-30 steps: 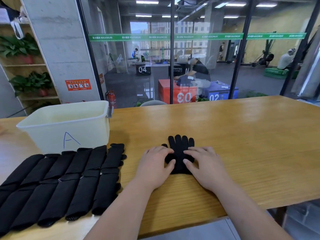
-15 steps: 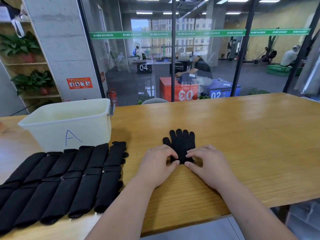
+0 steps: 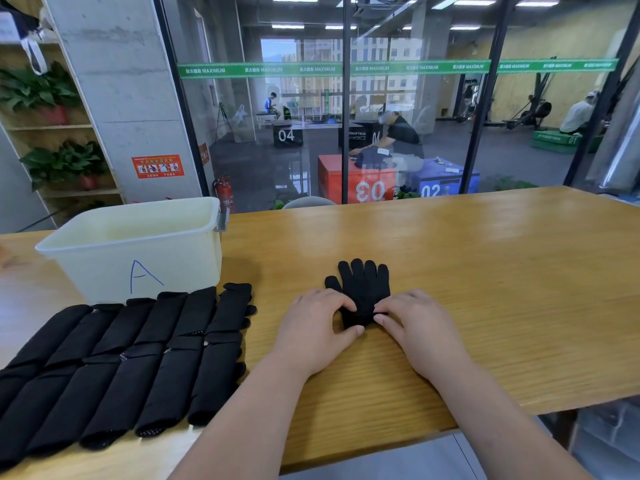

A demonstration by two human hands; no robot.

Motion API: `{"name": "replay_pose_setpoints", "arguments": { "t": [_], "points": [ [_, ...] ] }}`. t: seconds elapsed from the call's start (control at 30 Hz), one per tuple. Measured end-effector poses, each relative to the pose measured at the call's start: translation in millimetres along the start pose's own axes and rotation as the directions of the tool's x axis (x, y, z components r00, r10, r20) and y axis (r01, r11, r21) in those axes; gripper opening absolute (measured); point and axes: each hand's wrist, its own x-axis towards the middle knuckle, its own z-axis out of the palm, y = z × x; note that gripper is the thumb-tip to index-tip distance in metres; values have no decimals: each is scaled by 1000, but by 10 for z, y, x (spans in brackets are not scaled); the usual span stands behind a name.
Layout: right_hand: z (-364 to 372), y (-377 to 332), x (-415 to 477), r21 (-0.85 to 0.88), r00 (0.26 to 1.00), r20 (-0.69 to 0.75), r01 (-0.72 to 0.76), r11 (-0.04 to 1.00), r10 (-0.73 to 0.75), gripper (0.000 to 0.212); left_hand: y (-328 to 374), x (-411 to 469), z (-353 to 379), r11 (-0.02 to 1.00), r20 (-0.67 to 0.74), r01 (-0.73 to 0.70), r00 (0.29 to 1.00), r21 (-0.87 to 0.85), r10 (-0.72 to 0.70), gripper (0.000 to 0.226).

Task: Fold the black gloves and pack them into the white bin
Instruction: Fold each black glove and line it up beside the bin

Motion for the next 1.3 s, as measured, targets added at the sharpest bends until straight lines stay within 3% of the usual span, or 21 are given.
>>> {"name": "replay_pose_setpoints", "arguments": {
  "t": [0.27, 0.37, 0.57, 0.7, 0.87, 0.97, 1.13, 1.3],
  "points": [
    [-67, -28, -20, 140, 997, 37, -74, 987, 69, 22, -13, 18, -16, 999, -10, 31, 999, -21, -31, 14],
    [-83, -14, -18, 163, 991, 93, -109, 981, 95, 35, 0, 4, -28, 992, -9, 95, 995, -78, -96, 15],
    [-50, 101, 17, 312, 971, 107, -235, 920, 212, 26, 30, 2, -66, 949, 51, 209, 978, -235, -203, 17],
    [-62, 73, 40, 380, 958, 141, -285, 880, 250, 30, 60, 3, -94, 938, 69, 244, 970, -247, -234, 25],
    [-46, -4, 17, 139, 974, 35, -227, 964, 224, 33, 80, 3, -57, 982, 4, 156, 988, -105, -156, 22],
    [-6, -20, -3, 14, 991, -23, -132, 991, 132, 19, 57, 13, -6, 999, -37, 53, 998, 2, -53, 7],
    [121, -17, 2, -193, 990, -137, -55, 980, 28, 8, 38, 27, 52, 989, -78, -15, 997, 149, 27, 18],
    [133, -48, 10, -296, 993, -113, -18, 955, -17, 16, 61, 25, 76, 976, -69, -44, 996, 213, 60, 27]
  ]
}}
